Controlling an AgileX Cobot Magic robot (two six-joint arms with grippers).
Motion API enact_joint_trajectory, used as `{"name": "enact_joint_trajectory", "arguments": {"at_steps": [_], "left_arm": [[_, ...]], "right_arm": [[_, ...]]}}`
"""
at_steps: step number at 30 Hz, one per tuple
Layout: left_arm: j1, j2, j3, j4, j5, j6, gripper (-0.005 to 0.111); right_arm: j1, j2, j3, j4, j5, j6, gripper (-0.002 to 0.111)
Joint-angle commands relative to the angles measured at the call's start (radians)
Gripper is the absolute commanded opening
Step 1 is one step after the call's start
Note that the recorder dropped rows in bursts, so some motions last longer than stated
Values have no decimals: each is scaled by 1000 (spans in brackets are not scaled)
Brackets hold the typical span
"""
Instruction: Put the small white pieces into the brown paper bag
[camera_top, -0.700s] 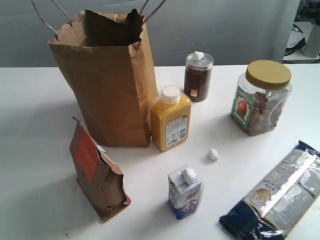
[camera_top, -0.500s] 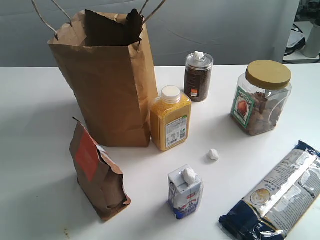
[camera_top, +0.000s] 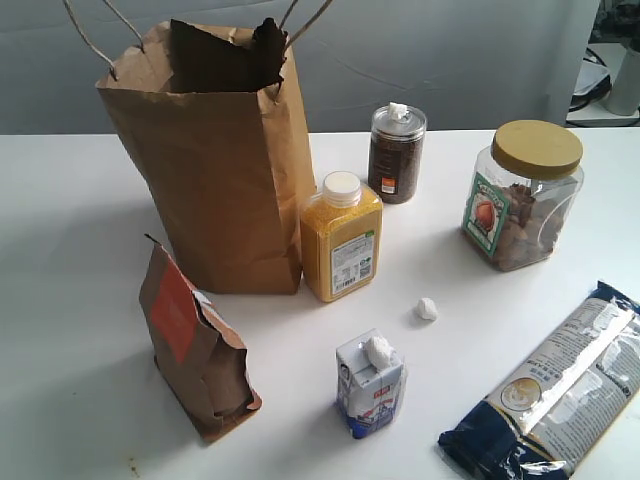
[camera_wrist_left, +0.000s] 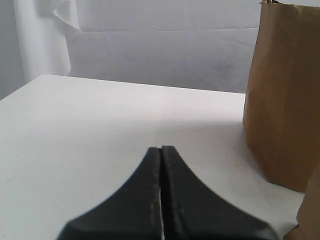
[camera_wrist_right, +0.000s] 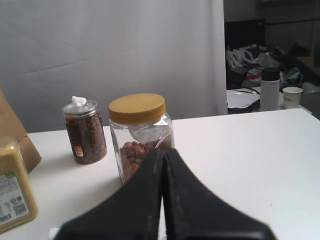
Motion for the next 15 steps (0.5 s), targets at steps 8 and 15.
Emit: {"name": "enact_joint_trajectory", "arguments": {"at_steps": [8, 15], "left_arm": [[-4, -3, 4, -8, -2, -4, 0], [-4, -3, 4, -8, -2, -4, 0]], "right_arm": [[-2, 253, -199, -33, 27, 173, 0], [25, 566, -351, -121, 133, 301, 0]]}}
